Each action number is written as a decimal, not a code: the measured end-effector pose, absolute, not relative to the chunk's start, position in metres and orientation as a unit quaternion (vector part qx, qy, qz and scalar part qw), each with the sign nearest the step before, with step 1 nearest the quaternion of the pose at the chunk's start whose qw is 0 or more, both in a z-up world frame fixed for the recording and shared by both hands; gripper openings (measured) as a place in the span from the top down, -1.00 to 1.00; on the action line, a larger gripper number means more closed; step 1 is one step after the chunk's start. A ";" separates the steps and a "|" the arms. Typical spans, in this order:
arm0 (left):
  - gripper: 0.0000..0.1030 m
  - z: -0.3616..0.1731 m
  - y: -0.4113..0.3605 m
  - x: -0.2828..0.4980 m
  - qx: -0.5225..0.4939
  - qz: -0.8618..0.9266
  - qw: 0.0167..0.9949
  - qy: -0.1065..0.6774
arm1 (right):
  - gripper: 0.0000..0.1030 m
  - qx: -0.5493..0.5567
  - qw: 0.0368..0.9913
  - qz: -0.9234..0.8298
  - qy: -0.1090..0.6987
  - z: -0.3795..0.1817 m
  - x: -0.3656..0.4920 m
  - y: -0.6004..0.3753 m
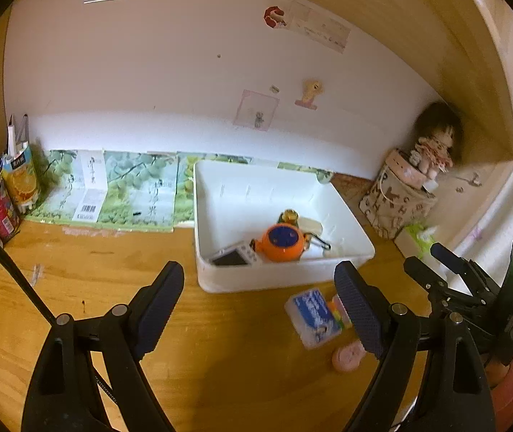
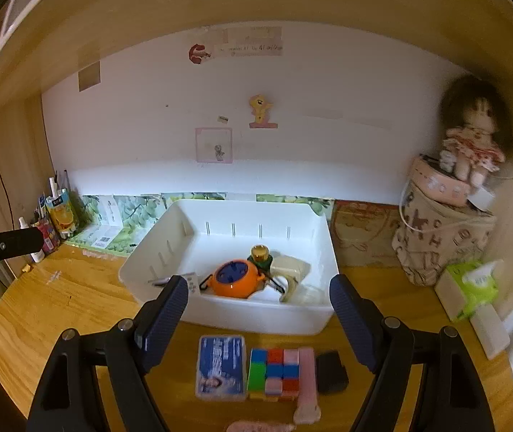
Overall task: Organize rigid objects
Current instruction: 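Withdraw both grippers from the bin back toward the desk, then move the right gripper toward the black charger and the left toward the pink tape roller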
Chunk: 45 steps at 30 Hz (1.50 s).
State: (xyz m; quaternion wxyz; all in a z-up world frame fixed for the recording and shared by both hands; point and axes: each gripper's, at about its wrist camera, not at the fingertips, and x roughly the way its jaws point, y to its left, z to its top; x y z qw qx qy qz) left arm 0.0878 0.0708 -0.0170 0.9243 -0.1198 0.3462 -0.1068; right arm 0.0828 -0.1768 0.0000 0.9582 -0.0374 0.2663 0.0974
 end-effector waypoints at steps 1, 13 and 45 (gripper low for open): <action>-0.70 -0.018 0.072 0.085 -0.120 -0.109 0.924 0.347 | -0.58 -0.038 0.959 0.094 0.264 -0.001 0.077 -0.175; -0.70 -0.039 0.074 0.060 -0.146 -0.125 0.904 0.382 | -0.58 -0.036 0.959 0.070 0.273 -0.020 0.020 -0.172; -0.70 -0.102 -0.071 0.069 -0.188 -0.028 0.845 0.499 | -0.58 -0.128 0.899 0.214 0.361 -0.072 0.047 -0.275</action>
